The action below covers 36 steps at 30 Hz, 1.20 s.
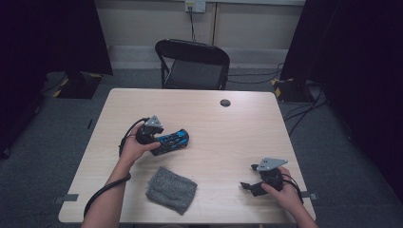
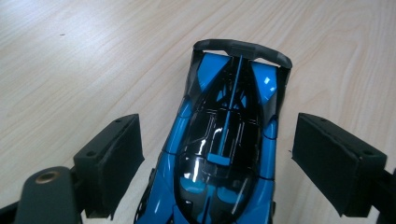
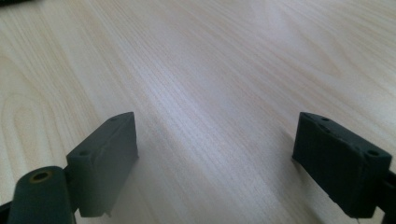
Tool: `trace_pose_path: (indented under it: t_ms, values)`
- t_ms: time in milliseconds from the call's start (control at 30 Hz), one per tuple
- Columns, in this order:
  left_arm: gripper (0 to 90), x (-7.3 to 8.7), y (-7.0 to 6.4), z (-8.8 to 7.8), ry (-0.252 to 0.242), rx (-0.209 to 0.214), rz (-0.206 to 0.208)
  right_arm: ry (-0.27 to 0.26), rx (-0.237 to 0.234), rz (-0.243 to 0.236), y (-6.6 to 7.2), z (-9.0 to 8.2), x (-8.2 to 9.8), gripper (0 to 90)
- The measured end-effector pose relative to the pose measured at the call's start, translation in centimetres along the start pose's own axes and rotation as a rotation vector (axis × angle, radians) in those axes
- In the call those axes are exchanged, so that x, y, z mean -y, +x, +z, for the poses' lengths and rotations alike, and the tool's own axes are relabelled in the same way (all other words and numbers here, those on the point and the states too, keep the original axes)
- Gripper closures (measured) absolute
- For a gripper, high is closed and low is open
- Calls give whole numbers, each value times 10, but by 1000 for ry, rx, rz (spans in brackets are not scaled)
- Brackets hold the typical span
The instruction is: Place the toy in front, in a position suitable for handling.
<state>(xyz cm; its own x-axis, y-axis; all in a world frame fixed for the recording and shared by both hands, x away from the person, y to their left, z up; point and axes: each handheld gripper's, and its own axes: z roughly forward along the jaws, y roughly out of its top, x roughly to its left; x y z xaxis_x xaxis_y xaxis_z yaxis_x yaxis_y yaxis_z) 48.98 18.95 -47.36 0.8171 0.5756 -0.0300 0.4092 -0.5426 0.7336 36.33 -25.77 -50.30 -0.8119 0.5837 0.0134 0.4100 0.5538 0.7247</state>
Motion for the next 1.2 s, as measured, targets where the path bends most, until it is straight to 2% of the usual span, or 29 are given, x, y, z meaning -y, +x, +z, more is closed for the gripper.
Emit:
trace_pose_path:
  t_ms: [67,167,200,333,367,600,700,967,1167,1200]
  values:
    - [158,0,0,4,7,18,1,0,-1,-1,0,0,0,132]
    - [157,2,0,9,11,13,9,0,-1,-1,0,0,0,132]
    - [157,3,0,13,22,24,9,-1,-2,-1,0,0,0,132]
    - [157,4,-1,20,34,19,15,-1,-3,-2,0,0,0,132]
    - [160,4,-1,21,39,7,24,-1,-3,-2,0,0,0,132]
    - [157,7,-1,29,46,23,8,-1,-3,-2,0,0,0,132]
    - [143,10,-2,33,43,9,11,-1,-3,-2,0,0,0,132]
    - [136,11,-2,35,23,19,19,-1,-3,-2,0,0,0,132]
    - [181,10,-3,34,25,21,26,-1,-4,-3,-1,0,0,132]
    - [198,9,-4,33,28,24,41,-1,-4,-3,-1,0,0,132]
